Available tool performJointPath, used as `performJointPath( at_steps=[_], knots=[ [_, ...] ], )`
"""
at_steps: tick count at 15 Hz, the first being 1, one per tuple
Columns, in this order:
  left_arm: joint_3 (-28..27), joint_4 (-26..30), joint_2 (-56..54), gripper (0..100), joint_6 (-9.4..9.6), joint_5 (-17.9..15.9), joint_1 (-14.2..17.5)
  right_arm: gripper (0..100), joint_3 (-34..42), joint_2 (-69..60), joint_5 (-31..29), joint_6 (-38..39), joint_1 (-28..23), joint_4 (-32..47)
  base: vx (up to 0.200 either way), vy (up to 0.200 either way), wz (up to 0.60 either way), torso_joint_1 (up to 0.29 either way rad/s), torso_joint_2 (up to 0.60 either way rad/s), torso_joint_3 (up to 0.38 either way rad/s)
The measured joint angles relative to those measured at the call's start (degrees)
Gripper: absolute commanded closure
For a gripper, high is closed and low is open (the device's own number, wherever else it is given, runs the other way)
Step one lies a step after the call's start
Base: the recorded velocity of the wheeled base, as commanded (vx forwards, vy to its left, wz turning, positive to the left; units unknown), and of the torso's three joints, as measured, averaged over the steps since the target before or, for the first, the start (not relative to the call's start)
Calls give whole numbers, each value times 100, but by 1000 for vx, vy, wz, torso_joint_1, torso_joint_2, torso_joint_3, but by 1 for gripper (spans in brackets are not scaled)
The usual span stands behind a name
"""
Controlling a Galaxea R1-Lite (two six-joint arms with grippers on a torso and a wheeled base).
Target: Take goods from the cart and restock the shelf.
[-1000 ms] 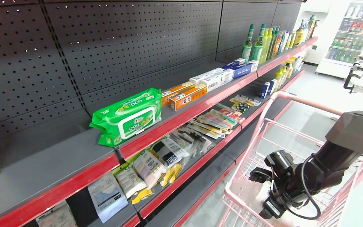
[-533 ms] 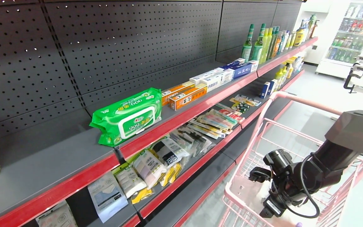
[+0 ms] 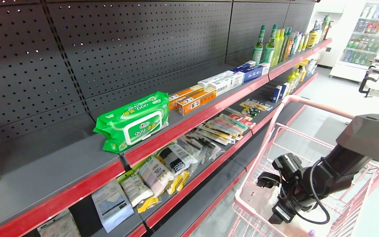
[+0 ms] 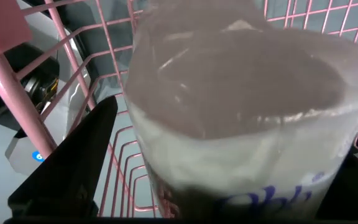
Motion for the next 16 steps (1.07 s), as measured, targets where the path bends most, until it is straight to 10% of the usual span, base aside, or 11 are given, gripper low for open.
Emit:
performJointPath(
  at_steps=[3,4,16],
  knots=[
    [0,0,0,0,0,-2,0,0,24,52,12,13,-1,-2,0,0,0,0,0,0],
    [0,0,0,0,0,-2,0,100,30,63,12,32,-1,-6,0,0,0,0,0,0],
    [2,0,0,0,-6,0,0,100,394,-822,-98,134,-45,1014,0,0,0,0,0,0]
  ],
)
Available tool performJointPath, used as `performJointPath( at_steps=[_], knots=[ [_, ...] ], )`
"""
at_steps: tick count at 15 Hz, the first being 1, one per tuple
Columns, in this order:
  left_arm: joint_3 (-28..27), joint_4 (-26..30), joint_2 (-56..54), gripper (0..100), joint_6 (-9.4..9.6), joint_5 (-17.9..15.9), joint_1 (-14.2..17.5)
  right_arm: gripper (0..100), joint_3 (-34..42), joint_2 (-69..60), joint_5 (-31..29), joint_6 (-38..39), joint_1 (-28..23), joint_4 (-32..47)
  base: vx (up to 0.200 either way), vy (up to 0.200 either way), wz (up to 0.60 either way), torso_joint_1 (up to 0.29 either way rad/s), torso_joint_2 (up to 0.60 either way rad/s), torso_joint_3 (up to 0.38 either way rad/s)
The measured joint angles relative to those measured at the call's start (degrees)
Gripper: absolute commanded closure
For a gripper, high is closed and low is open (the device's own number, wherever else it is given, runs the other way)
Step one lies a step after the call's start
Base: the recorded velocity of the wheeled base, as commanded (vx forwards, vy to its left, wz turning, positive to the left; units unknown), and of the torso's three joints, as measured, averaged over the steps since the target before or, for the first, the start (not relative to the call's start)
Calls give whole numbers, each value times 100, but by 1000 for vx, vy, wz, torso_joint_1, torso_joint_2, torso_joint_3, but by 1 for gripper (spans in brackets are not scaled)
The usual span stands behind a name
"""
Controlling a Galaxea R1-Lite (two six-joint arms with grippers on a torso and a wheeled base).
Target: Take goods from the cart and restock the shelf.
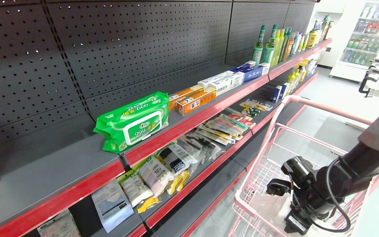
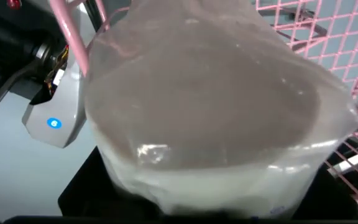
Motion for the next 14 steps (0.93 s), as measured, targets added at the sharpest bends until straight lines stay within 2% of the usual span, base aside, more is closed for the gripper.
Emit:
performJointPath(
  at_steps=[2,7,12,14],
  knots=[
    [0,0,0,0,-2,-2,-2,100,-82,-590,-79,57,-102,334,0,0,0,0,0,0],
    [0,0,0,0,-2,0,0,100,-243,-1704,-483,44,-571,433,0,0,0,0,0,0],
    [0,2,0,0,-2,-9,-2,100,-278,-2861,-441,306,-752,396,0,0,0,0,0,0],
    [0,6,0,0,-5,-9,0,100,-324,-3363,-200,456,-758,380,0,0,0,0,0,0]
  ],
)
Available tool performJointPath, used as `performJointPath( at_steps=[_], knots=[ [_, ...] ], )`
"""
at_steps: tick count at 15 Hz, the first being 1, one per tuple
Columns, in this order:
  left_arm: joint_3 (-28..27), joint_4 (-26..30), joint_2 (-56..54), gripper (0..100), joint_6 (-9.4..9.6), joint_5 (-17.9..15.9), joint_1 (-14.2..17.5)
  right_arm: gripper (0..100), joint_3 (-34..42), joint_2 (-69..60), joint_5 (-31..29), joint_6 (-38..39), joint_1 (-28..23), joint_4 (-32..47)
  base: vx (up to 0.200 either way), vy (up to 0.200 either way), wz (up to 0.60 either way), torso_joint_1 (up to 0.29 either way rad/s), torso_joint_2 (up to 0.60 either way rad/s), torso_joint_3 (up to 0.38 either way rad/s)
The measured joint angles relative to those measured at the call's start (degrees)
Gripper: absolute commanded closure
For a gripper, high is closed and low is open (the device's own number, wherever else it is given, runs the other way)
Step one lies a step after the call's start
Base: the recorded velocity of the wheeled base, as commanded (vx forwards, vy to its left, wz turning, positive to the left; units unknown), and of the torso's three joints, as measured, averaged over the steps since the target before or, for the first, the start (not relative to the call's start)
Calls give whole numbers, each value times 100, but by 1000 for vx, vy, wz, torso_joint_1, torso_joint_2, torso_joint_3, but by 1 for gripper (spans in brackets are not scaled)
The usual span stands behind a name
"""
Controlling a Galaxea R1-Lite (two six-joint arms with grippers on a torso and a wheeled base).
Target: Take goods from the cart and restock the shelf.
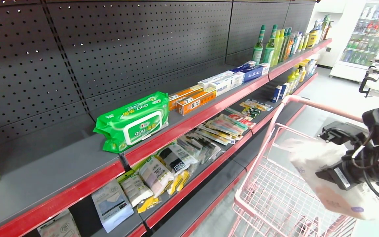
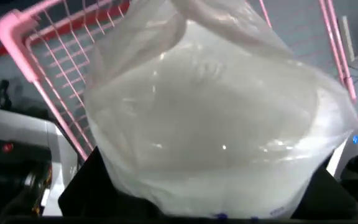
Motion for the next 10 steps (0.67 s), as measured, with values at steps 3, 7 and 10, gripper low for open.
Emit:
performJointPath(
  at_steps=[3,7,10],
  knots=[
    [0,0,0,0,0,-2,0,100,-30,-708,93,132,6,-17,0,0,0,0,0,0],
    [0,0,0,0,2,0,-2,100,-256,-1485,-339,167,30,-115,0,0,0,0,0,0],
    [0,-2,0,0,0,0,-2,100,-199,-2000,180,624,94,-151,0,0,0,0,0,0]
  ],
)
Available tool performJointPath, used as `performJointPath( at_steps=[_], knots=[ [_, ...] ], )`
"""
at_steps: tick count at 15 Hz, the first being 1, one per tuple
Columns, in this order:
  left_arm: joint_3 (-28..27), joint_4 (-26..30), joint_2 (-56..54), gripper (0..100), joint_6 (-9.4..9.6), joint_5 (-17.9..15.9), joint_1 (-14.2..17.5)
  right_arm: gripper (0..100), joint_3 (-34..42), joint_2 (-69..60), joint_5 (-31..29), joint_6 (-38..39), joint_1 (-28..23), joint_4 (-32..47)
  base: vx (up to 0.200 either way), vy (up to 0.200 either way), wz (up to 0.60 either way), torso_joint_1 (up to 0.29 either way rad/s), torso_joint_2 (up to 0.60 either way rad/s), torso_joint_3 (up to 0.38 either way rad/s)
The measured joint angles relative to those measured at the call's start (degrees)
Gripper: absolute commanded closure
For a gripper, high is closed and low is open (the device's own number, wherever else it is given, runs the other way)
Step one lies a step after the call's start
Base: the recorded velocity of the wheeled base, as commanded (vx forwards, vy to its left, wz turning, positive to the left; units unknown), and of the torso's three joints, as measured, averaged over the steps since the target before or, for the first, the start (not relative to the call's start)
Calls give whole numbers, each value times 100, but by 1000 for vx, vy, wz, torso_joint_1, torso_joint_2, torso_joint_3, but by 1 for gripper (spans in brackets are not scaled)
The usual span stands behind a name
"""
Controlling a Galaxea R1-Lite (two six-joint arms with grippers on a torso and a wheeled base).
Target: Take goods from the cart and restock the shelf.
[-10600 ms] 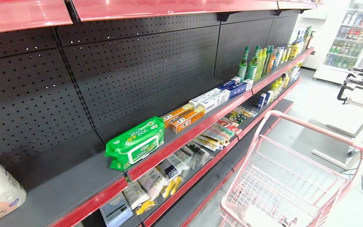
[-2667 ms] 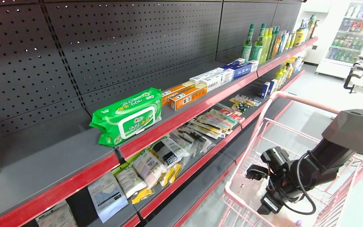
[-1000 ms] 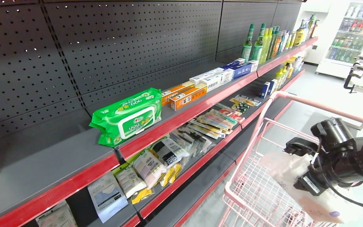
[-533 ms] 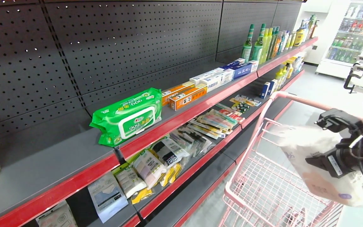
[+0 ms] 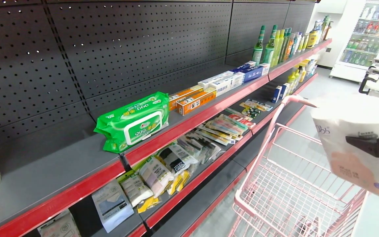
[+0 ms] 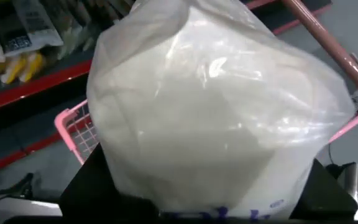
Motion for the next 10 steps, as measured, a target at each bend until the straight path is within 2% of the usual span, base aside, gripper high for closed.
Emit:
performJointPath(
  at_steps=[6,10],
  knots=[
    [0,-1,0,0,2,0,0,100,1050,-1671,95,217,-2,57,0,0,0,0,0,0],
    [0,-1,0,0,0,-2,2,100,1445,-2222,82,213,-50,52,0,0,0,0,0,0]
  ],
)
